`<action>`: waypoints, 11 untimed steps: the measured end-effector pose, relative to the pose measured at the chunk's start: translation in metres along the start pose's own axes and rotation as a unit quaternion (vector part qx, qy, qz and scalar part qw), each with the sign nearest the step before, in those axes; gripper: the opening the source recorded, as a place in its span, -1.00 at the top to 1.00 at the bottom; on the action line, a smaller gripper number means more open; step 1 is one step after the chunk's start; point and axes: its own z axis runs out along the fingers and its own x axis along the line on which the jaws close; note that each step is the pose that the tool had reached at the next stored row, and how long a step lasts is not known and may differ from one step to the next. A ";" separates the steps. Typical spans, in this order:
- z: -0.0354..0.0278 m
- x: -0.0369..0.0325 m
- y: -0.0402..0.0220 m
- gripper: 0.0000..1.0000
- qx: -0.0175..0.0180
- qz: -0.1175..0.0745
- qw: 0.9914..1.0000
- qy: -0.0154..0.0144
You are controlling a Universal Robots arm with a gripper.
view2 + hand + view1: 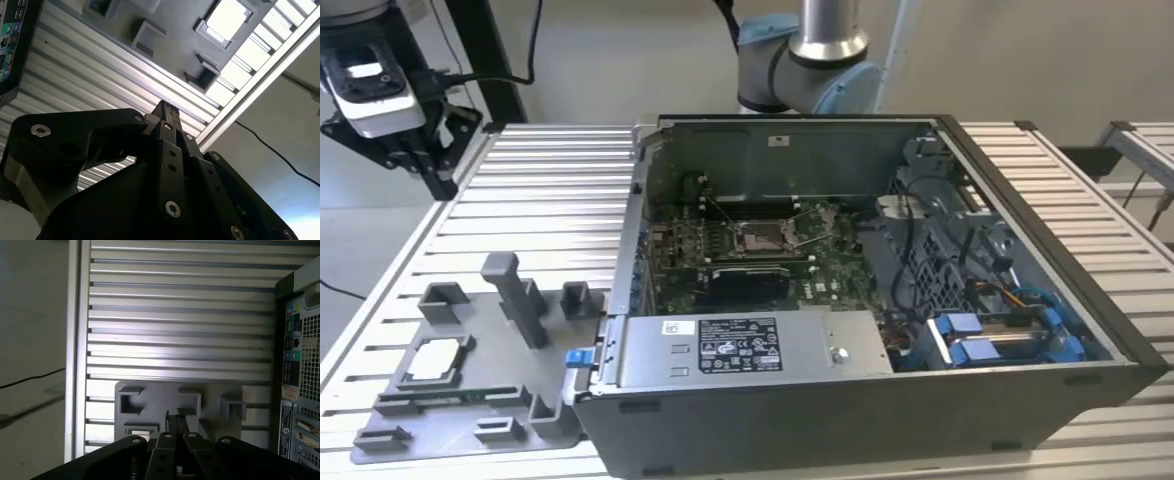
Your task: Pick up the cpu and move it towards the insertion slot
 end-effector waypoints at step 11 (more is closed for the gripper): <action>0.0000 0.0174 -0.0147 1.00 0.000 0.000 1.000 0.000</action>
